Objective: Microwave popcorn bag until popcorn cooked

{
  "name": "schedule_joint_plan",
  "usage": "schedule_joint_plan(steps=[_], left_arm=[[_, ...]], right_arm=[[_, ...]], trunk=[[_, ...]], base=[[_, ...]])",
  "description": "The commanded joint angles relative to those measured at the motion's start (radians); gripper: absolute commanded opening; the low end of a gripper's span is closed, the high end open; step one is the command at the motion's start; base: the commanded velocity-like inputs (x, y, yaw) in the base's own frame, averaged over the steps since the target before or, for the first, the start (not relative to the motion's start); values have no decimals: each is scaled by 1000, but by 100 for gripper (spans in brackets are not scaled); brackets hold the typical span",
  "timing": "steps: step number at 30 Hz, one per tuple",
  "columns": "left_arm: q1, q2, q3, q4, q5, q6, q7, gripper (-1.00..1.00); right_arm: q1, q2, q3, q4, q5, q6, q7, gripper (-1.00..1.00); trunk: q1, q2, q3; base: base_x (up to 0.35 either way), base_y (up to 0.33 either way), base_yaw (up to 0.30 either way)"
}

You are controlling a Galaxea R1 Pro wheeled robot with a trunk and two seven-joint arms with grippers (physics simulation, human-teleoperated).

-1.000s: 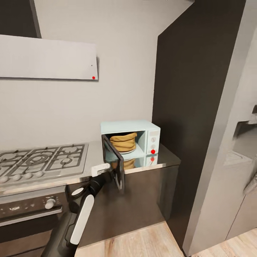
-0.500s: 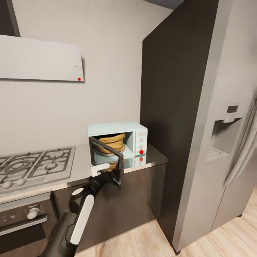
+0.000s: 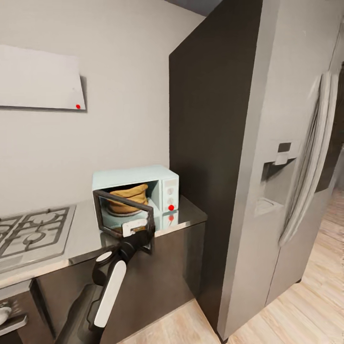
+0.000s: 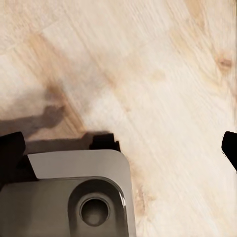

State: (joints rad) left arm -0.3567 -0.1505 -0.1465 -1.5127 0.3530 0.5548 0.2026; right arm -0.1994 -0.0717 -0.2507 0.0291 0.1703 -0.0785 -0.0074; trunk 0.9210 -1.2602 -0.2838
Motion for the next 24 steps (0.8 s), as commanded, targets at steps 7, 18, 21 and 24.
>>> schedule_joint_plan(steps=[7,18,21,24], left_arm=[[-1,0,2,-1,11,4,9,100],[-1,2,12,1,4,-36,18,100],[-1,12,14,2,-23,-50,85,100],[-1,15,17,2,-31,-53,202,100]], right_arm=[[-2,0,-9,3,10,-6,-1,100],[-2,0,-9,3,10,-6,-1,100],[-2,0,-9,3,10,-6,-2,100],[-2,-1,-9,3,10,-6,-1,100]], trunk=[[0,-1,5],[0,-1,14],[0,-1,17],[0,-1,18]], base=[[208,-100,-222],[207,-72,-222],[125,-2,-218],[19,0,-142]])
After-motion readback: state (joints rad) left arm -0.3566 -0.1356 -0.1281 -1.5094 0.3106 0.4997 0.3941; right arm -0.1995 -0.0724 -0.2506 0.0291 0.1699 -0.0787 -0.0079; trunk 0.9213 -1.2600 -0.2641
